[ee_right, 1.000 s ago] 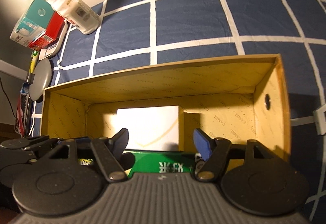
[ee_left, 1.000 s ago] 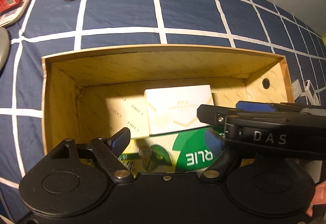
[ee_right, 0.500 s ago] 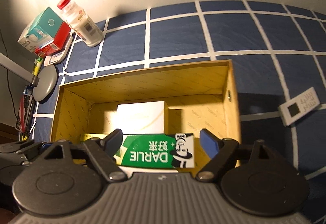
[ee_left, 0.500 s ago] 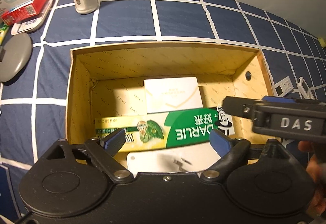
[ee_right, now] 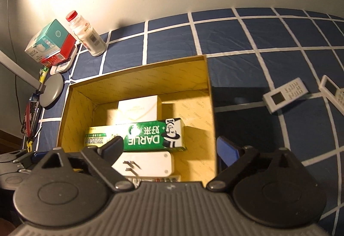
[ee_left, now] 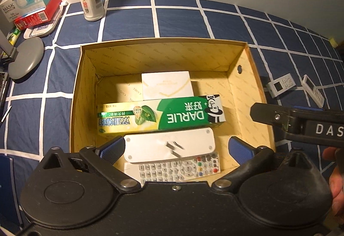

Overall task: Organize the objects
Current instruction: 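Move the right tool out of the box toward the white air-conditioner remote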

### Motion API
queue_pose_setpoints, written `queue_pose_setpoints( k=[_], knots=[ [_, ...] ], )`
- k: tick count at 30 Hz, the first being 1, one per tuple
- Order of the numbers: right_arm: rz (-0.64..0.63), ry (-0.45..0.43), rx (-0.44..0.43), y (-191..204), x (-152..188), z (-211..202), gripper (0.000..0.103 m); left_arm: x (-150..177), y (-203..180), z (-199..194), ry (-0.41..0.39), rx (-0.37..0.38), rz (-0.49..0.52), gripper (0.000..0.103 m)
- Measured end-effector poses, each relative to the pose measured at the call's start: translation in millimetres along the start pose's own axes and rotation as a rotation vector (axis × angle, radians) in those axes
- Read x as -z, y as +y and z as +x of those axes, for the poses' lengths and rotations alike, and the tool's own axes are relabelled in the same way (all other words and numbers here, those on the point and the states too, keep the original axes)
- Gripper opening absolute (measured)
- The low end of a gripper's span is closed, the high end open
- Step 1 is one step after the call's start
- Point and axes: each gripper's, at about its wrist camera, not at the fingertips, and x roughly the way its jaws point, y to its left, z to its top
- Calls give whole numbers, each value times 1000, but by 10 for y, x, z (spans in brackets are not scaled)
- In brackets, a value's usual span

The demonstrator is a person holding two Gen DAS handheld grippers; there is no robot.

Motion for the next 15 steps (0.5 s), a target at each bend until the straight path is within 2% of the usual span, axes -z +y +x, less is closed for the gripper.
queue_pose_setpoints(
  k=[7,15],
  knots=[
    [22,-17,-9,-281,86,-208,103,97,-277,-86,-17,-25,20,103],
    [24,-21,11,-787,79,-358,103,119,-774,-71,-31,-55,6,103]
  ],
)
